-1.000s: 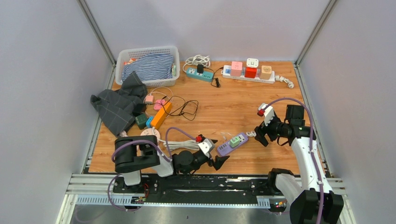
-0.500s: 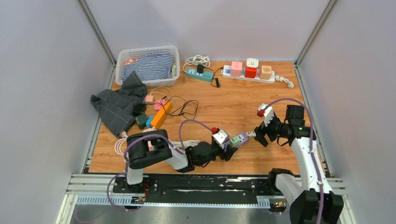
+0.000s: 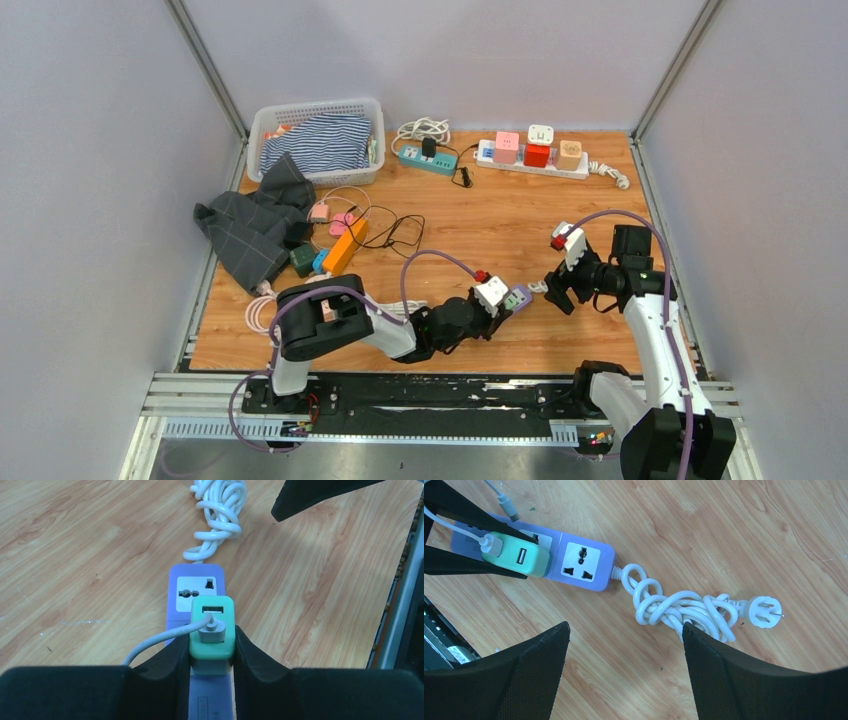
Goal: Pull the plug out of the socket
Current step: Remove the plug from the socket.
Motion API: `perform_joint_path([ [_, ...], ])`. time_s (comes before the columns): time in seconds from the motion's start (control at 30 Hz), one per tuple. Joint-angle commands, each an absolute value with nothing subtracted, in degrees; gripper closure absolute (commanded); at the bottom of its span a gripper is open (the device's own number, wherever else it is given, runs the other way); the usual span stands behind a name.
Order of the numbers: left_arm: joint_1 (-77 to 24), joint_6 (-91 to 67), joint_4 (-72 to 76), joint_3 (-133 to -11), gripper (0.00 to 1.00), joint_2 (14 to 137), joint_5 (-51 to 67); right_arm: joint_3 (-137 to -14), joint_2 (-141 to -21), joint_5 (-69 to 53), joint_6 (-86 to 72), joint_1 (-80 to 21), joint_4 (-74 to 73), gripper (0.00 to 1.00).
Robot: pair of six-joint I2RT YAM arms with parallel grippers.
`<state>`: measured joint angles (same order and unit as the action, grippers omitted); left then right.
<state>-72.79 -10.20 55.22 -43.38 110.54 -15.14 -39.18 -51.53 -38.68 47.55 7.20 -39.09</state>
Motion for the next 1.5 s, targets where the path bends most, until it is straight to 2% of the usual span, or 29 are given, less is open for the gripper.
perform_joint_path([
  [0.0,-72.5,-5.2,52.6,-43.2,1.0,109.6,-10.8,-38.7,-51.6,-42.4,49.3,7.9,-42.0,0.17],
  [0.1,-72.4,1.2,52.6,-41.6,1.0,107.3,-4.6,-38.7,-52.1,-48.1,55.5,7.3,-45.2,0.17],
  [0.2,-71.4,7.8,51.9,-39.8,1.0,105.2,4.1,-37.1,-52.4,-53.2,72.5,3.6,-51.4,0.16],
  [0.27,-69.5,8.9,51.8,-38.9,1.0,104.4,9.3,-35.4,-52.2,-52.4,88.8,-0.6,-55.7,0.11],
  [0.37,-67.6,6.5,53.7,-38.9,1.0,105.3,17.0,-34.3,-53.1,-50.2,97.3,-4.8,-55.6,0.04],
  [0.47,-67.3,5.0,58.8,-38.9,1.0,107.9,22.3,-36.0,-58.5,-50.0,99.1,-5.6,-55.7,0.06],
  [0.6,-67.2,3.9,64.0,-37.8,1.0,109.2,23.6,-36.5,-64.9,-47.6,97.9,-7.1,-54.0,0.13],
  [0.73,-67.2,3.4,67.9,-36.2,1.0,108.9,23.9,-34.9,-65.2,-44.4,90.6,-8.5,-47.5,0.15],
  [1.07,-67.2,0.5,73.5,-35.3,1.0,111.0,21.9,-31.1,-66.9,-37.1,92.5,-12.3,-47.1,0.2],
  [1.13,-67.2,0.5,73.7,-35.3,1.0,111.0,21.5,-31.0,-66.9,-36.9,92.2,-12.5,-46.9,0.27],
  [1.33,-67.2,1.6,76.3,-34.0,1.0,111.2,18.2,-32.2,-69.6,-35.5,89.1,-14.0,-45.7,0.64],
  [1.47,-67.2,0.5,79.1,-32.8,1.0,111.4,14.9,-32.4,-70.7,-34.3,87.8,-14.8,-45.4,0.83],
])
